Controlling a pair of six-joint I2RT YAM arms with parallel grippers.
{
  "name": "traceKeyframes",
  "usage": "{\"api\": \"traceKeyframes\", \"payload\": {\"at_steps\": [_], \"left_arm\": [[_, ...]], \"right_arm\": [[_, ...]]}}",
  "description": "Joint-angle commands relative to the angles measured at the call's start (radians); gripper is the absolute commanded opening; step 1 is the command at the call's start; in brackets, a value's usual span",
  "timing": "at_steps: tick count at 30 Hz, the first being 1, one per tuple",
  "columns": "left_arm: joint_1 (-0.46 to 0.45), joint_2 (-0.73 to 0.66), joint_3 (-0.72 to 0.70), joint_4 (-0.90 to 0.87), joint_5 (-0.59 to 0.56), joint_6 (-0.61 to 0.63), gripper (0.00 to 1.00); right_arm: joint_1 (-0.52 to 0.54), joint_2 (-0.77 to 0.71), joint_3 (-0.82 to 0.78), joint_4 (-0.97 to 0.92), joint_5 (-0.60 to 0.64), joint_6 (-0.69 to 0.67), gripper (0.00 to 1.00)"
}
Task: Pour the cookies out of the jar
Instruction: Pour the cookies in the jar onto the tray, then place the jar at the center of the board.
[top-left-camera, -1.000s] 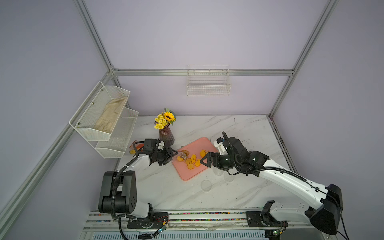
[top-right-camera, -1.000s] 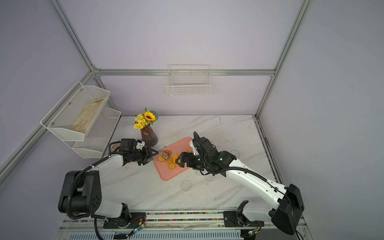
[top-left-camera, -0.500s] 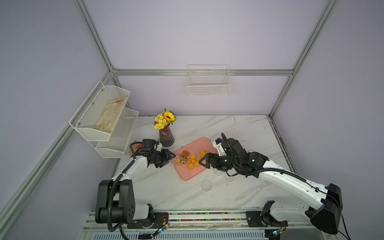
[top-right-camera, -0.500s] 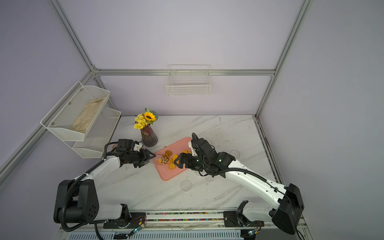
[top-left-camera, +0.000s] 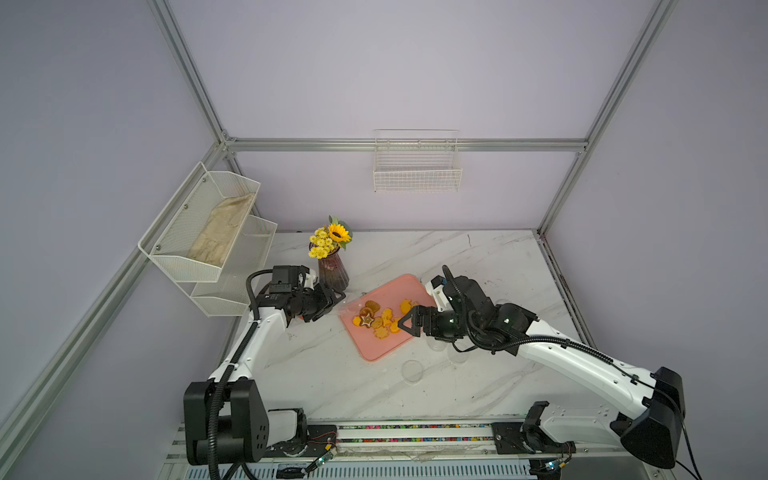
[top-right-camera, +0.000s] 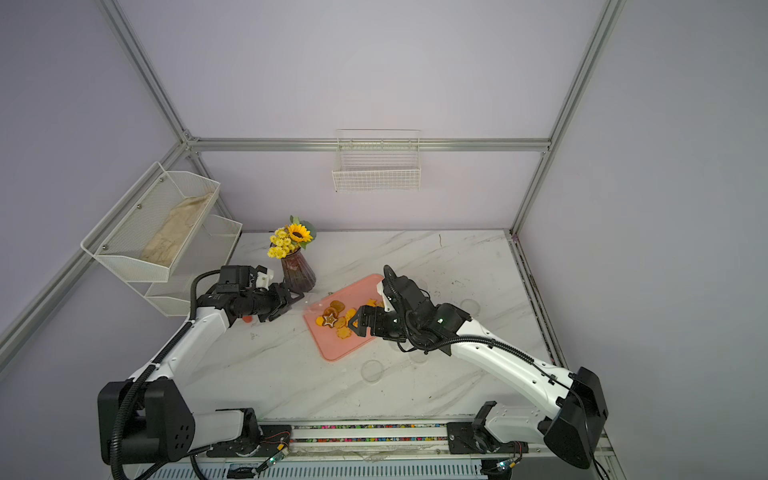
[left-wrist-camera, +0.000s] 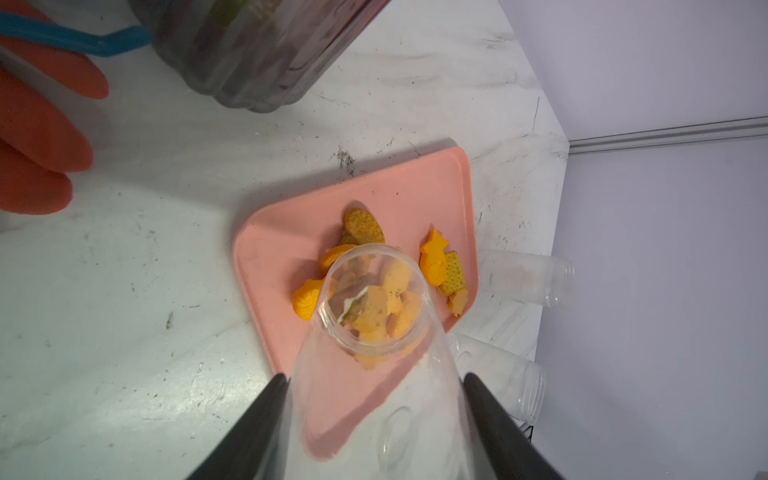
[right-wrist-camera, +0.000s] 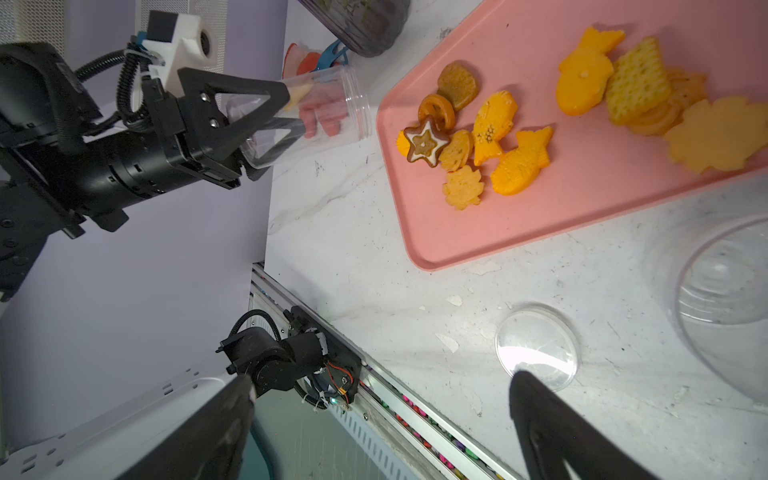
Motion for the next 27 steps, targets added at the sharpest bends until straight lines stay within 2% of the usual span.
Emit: {"api": "traceKeyframes", "payload": {"at_steps": [1,7,17,27], "left_arm": [[0.007,-0.053,0.172,-0.052,0.055,0.014,0.46],[0.009,-0.105,0.295,-0.103,0.084,-0.035,0.46],[0.006,-0.166,0.434,-0.085,0.154,-0.152,0.47],[0.007,-0.182,0.459,0.181,0.372,-0.434,0.49]], "right_arm": [[-0.006,-0.013,0.089,-0.031,0.027,-0.058,0.97],[-0.081,0.027,0.242,-0.119,-0.020,-0.120,0.97],[-0.249,0.060,0.464,-0.190,-0.121,-0.131,0.97],[-0.329,0.085,0.598,-0.204,-0.245,-0.089,0.97]]}}
